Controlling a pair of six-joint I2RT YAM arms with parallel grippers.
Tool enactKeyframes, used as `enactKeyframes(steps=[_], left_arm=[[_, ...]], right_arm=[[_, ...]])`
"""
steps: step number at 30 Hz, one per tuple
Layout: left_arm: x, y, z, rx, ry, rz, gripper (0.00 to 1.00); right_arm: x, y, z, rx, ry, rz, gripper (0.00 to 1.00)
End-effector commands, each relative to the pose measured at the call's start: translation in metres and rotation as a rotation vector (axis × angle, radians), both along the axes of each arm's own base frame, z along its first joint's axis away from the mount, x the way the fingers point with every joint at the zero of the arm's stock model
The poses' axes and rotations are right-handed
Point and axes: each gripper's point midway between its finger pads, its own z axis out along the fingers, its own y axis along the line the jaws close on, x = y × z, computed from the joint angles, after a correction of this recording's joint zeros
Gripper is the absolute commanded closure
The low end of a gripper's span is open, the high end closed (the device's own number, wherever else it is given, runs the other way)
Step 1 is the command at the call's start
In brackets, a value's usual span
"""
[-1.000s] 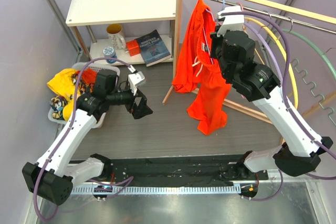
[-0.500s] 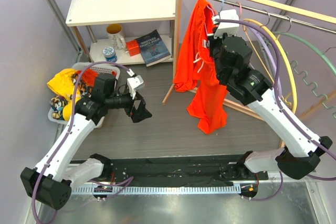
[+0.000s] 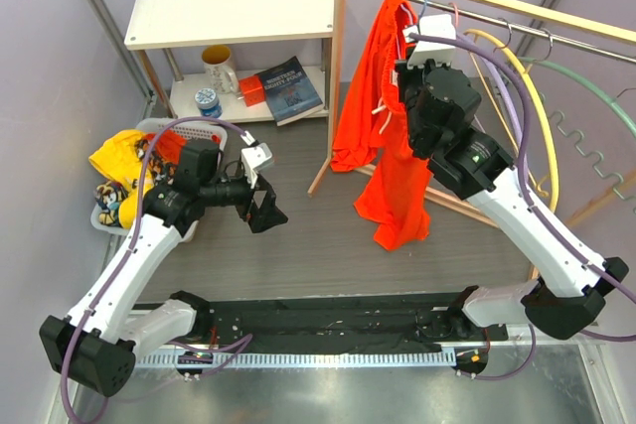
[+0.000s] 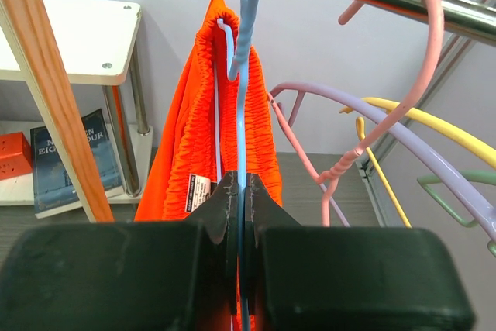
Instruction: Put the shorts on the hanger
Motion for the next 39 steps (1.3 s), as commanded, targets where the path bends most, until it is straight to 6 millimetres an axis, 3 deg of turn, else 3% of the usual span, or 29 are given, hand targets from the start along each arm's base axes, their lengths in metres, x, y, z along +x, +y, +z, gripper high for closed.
enactKeyframes(steps=[1,10,17,21,24,29,39], left_arm=[[0.001,-0.003,0.008,-0.025,-0.031,-0.018,0.0],[-0.003,0.001,0.004,-0.014,-0.028,-0.013,0.0],[-0.006,-0.001,0.003,-0.017,-0.016,-0.021,0.0],[-0.004,-0.002,0.0,-0.022,0.017,-0.004,0.0],[-0.002,-0.003,0.003,-0.034,0.048,0.02,0.0],[-0.001,-0.003,0.012,-0.056,0.056,0.05,0.0],[0.0,0.001,0.018,-0.07,0.081,0.115,0.0]], right_arm=[[0.001,-0.007,0.035,0.102,-0.134,-0.044,0.99],[0.019,-0.003,-0.009,0.047,-0.047,-0.111,0.99],[0.025,0.007,-0.029,0.047,0.029,-0.059,0.99],[0.02,0.013,-0.031,0.055,0.065,-0.001,0.62],[0.012,0.016,-0.024,0.064,0.07,0.052,0.4],[-0.006,0.012,-0.004,0.083,0.044,0.119,0.16],[-0.029,0.011,0.031,0.099,-0.03,0.223,0.07]])
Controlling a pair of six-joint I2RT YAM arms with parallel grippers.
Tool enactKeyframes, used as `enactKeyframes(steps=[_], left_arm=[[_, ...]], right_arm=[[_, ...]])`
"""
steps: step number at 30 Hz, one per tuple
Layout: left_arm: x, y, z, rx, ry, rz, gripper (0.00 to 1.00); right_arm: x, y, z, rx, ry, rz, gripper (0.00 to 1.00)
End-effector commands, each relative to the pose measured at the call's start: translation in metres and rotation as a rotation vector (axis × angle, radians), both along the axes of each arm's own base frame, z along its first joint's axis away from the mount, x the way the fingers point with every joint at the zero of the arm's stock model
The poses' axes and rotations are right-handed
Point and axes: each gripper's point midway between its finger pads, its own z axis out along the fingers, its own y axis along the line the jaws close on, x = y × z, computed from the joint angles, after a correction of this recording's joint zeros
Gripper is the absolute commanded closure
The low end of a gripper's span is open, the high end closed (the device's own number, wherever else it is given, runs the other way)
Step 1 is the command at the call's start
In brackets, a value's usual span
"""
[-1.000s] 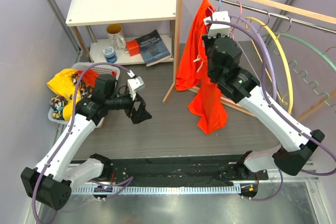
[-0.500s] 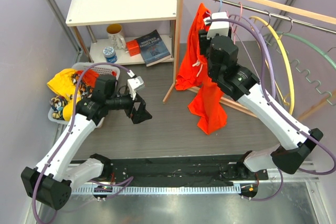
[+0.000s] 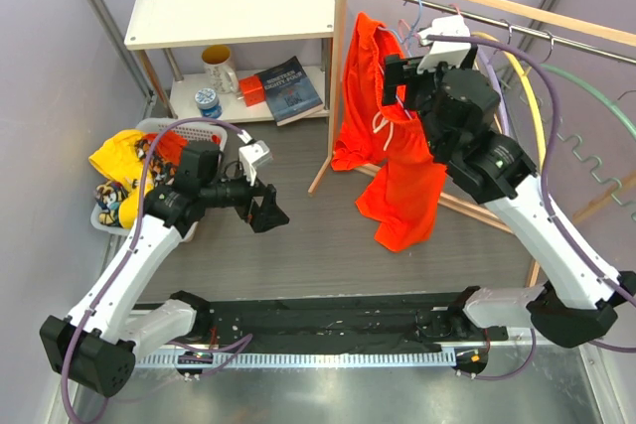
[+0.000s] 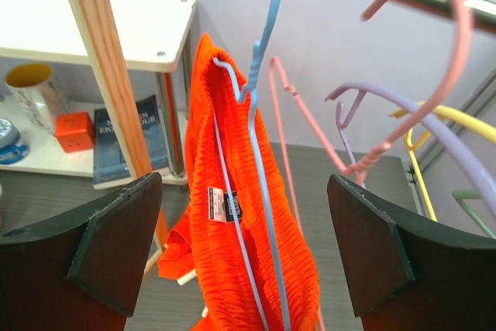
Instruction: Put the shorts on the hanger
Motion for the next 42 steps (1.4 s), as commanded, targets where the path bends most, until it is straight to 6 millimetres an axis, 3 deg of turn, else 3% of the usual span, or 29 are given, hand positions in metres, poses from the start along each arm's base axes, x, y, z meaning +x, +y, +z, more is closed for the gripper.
enactKeyframes(steps=[1,4,6,8,9,10,12,18,19,21,22,24,25,28,34,42], left_arm=[[0.005,0.001,0.025,-0.04,-0.032,0.053,0.0],[0.008,0.004,0.029,-0.051,0.006,0.095,0.0],[0.012,0.007,0.029,-0.048,0.045,0.132,0.0],[0.016,0.013,0.035,-0.04,0.088,0.171,0.0],[0.021,0.016,0.03,-0.018,0.119,0.193,0.0],[0.027,0.024,0.029,-0.004,0.138,0.232,0.0],[0.028,0.031,0.029,-0.002,0.213,0.254,0.0],[0.037,0.064,0.024,-0.046,0.288,0.374,0.0],[0.038,0.068,0.021,-0.041,0.291,0.391,0.0],[0.038,0.076,0.013,-0.027,0.297,0.409,0.0],[0.038,0.081,0.009,-0.011,0.295,0.426,0.0],[0.037,0.086,-0.001,0.024,0.301,0.44,0.0],[0.034,0.089,-0.01,0.041,0.324,0.451,0.0],[0.031,0.1,-0.029,0.117,0.318,0.47,0.0],[0.018,0.114,-0.043,0.202,0.307,0.494,0.0],[0.024,0.12,-0.034,0.222,0.271,0.525,0.0]], right_arm=[[-0.023,-0.002,0.042,0.053,-0.09,0.09,0.07],[-0.037,0.004,0.043,0.032,-0.086,0.184,0.06],[-0.049,0.02,0.038,-0.012,-0.07,0.311,0.04],[-0.066,0.027,0.022,-0.102,-0.026,0.423,0.01],[-0.083,0.044,0.015,-0.145,-0.015,0.574,0.0],[-0.095,0.047,-0.007,-0.203,0.046,0.64,0.0],[-0.126,0.053,-0.024,-0.236,0.07,0.792,0.0],[-0.16,0.049,-0.132,-0.335,0.363,0.934,0.0],[-0.167,0.049,-0.159,-0.357,0.427,0.97,0.0],[-0.171,0.045,-0.18,-0.38,0.452,0.978,0.0],[-0.174,0.042,-0.207,-0.403,0.508,0.985,0.0],[-0.173,0.042,-0.228,-0.421,0.531,0.987,0.0],[-0.174,0.041,-0.249,-0.449,0.574,0.998,0.0],[-0.167,0.046,-0.276,-0.473,0.606,1.009,0.0],[-0.151,0.073,-0.297,-0.48,0.617,1.065,0.0],[-0.132,0.102,-0.312,-0.52,0.64,1.107,0.0]])
